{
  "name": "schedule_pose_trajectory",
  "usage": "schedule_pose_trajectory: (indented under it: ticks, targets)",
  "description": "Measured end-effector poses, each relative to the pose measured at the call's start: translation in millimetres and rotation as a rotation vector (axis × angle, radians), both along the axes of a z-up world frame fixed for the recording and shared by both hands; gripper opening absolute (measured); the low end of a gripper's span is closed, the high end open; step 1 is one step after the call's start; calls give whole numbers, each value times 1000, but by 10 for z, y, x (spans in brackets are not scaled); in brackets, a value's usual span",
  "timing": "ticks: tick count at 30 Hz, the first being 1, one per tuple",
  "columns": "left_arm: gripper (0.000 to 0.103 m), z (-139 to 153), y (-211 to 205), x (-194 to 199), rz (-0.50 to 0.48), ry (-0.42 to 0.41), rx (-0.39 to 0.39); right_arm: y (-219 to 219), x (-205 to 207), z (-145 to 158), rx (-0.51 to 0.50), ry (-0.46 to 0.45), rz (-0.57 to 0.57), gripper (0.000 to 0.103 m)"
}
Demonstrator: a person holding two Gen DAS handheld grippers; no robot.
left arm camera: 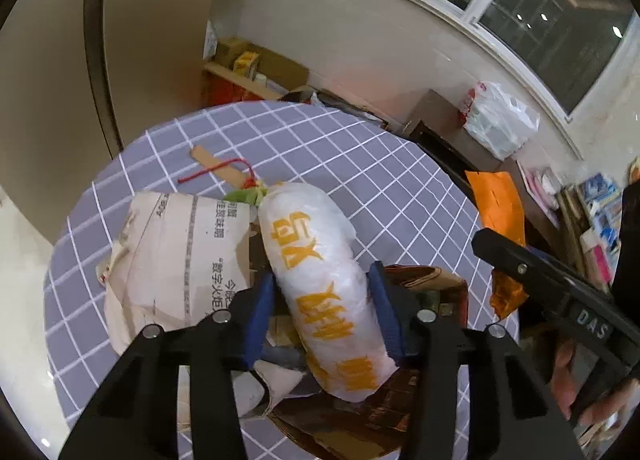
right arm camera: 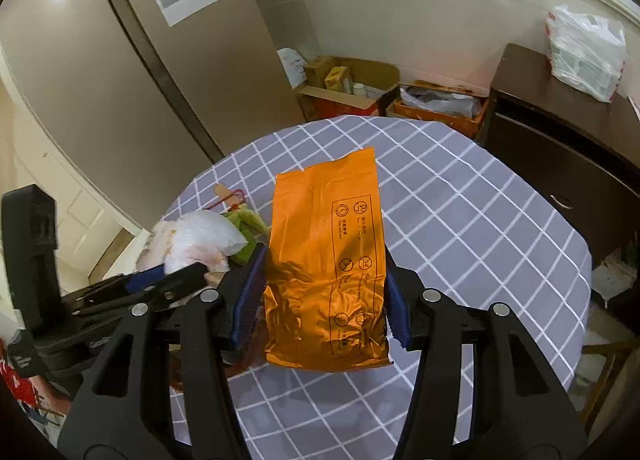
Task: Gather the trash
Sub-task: 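Grasp the orange bag with the right tool while the left tool grasps the white bag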
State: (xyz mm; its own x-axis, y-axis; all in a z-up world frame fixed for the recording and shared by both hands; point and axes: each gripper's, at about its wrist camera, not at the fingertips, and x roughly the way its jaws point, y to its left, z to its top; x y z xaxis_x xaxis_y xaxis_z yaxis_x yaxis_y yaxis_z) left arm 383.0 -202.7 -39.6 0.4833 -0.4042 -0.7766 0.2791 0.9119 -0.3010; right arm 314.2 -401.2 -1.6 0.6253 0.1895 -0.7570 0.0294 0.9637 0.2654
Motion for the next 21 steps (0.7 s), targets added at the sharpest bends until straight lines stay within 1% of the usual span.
schedule_pose_trajectory:
  ticks: [2, 4, 8, 15, 21]
  targets:
    - [40, 37, -32, -45, -6, -25, 26, -17, -35, 0, -1, 4, -8, 53]
    - [38, 75, -50, -80, -21, -32, 23, -15, -54, 0, -1, 3, -11, 53]
    - [37, 149, -61, -152, -21, -68, 64, 30, -139, 35, -20, -7, -20, 53]
    - [37, 323, 37, -292, -11, -94, 48, 104, -324, 114, -40, -25, -27, 53]
    - [37, 452, 111, -485, -16, -129, 61, 224, -496, 179, -48, -40, -26, 53]
